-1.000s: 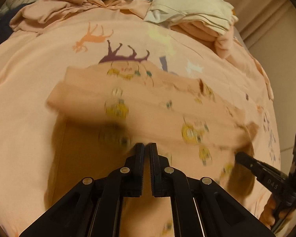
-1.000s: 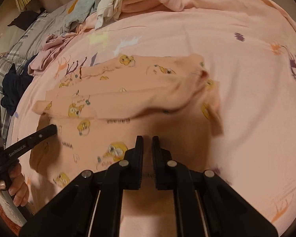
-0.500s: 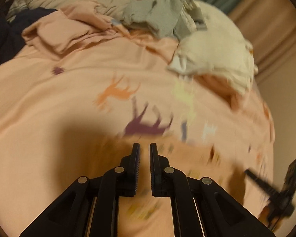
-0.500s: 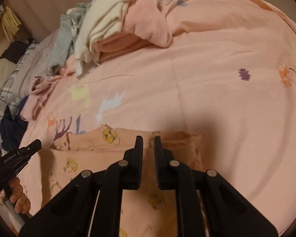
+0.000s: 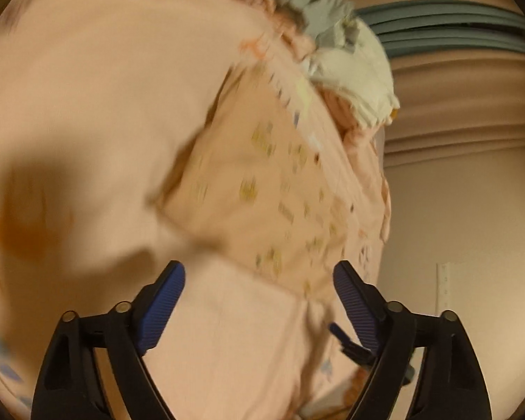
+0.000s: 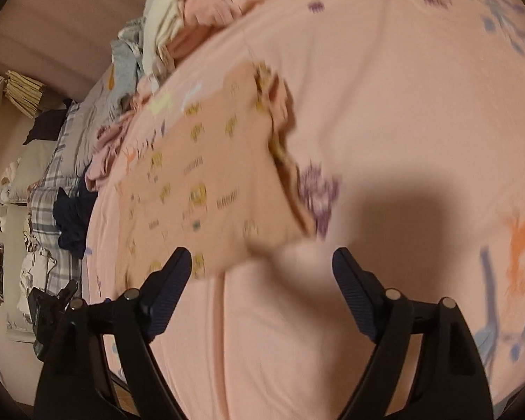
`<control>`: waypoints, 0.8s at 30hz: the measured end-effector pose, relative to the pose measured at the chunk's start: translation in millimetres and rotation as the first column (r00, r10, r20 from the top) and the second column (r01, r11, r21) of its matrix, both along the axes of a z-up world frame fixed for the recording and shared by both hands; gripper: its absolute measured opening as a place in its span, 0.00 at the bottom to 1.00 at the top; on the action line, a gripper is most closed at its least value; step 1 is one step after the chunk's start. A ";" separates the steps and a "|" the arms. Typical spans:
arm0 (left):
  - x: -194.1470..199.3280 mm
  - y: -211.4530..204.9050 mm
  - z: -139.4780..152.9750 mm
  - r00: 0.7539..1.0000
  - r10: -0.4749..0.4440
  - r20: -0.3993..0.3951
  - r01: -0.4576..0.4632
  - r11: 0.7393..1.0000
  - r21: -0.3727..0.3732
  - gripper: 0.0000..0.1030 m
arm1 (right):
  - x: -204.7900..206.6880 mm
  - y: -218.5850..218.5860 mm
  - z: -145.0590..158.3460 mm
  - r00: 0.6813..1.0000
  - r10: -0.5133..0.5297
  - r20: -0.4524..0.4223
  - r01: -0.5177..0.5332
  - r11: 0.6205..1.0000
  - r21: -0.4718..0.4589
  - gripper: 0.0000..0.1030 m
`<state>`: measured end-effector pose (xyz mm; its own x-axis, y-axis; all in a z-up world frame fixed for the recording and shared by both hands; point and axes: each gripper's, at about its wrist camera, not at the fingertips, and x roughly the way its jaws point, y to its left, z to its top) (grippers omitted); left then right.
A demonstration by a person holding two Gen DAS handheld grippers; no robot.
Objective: Fold small clothes
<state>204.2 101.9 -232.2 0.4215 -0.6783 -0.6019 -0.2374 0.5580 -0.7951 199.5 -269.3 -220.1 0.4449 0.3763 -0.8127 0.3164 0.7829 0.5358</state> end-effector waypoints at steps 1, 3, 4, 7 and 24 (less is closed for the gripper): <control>-4.0 -3.6 -5.2 1.000 0.001 -0.016 -0.001 1.000 -0.019 0.88 | -4.2 5.6 -5.7 1.000 0.006 -0.014 -0.006 1.000 0.022 0.82; -3.3 -14.9 -16.9 1.000 -0.013 -0.024 0.012 0.998 -0.057 0.93 | -8.8 18.6 -16.7 0.999 0.020 -0.036 -0.017 0.997 0.071 0.82; -0.7 -19.0 -20.5 0.999 -0.028 -0.030 0.026 0.998 -0.058 0.95 | -10.4 25.2 -20.2 0.999 0.029 -0.038 -0.026 0.996 0.086 0.81; 10.5 -30.4 -32.8 0.999 -0.036 -0.040 0.034 0.998 -0.055 0.95 | -7.6 45.6 -27.1 0.996 0.072 -0.043 -0.069 0.995 0.077 0.81; 82.9 -52.8 -41.6 0.998 0.031 0.052 -0.029 0.999 -0.045 0.73 | 58.4 26.5 -48.3 0.995 -0.092 0.025 0.079 0.946 0.313 0.81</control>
<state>287.0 49.1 -273.8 0.4726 -0.6901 -0.5481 -0.2106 0.5154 -0.8306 257.9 -242.9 -268.4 0.5157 0.5668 -0.6425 0.3488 0.5460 0.7617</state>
